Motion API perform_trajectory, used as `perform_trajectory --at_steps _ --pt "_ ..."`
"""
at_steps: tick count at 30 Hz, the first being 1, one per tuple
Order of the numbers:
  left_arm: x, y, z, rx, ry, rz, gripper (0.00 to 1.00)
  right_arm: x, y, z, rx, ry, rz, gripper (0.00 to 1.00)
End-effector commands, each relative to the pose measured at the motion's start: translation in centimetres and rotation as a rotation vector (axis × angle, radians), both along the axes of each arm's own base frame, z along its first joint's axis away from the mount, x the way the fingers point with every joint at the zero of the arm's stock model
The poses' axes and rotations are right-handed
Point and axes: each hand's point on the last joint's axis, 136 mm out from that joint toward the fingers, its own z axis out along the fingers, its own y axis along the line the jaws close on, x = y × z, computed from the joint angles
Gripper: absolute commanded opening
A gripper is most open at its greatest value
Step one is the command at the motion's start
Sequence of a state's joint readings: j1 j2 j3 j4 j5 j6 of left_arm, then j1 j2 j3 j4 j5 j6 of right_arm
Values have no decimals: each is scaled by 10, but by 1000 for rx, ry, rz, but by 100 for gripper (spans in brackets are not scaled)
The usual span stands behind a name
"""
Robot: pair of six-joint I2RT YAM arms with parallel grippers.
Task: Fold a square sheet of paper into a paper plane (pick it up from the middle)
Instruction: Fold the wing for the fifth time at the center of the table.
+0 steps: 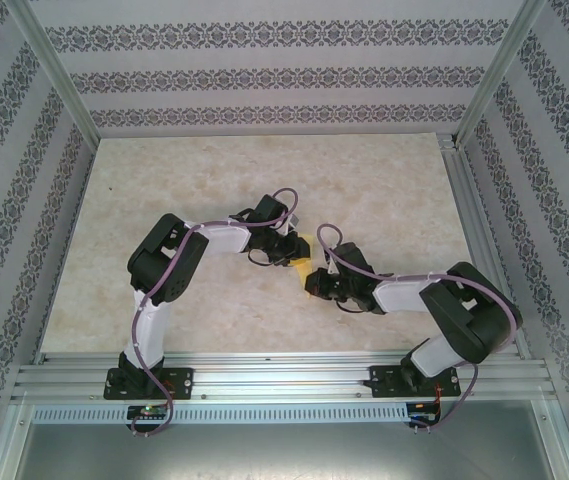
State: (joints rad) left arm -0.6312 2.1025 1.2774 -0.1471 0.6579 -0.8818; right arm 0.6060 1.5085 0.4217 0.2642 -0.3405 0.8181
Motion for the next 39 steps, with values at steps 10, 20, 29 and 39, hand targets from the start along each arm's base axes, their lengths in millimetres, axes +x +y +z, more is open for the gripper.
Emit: perform_trajectory --at_steps 10,20,29,39 --pt "-9 5 -27 68 41 -12 26 -31 -24 7 -34 43 -16 3" --pt "-8 3 -26 55 44 -18 26 16 13 56 127 -67 0 4" --pt "-8 2 -25 52 45 -26 26 15 14 7 72 37 5 4" --pt "-10 3 -29 63 52 -32 26 -27 2 -22 105 159 22 4"
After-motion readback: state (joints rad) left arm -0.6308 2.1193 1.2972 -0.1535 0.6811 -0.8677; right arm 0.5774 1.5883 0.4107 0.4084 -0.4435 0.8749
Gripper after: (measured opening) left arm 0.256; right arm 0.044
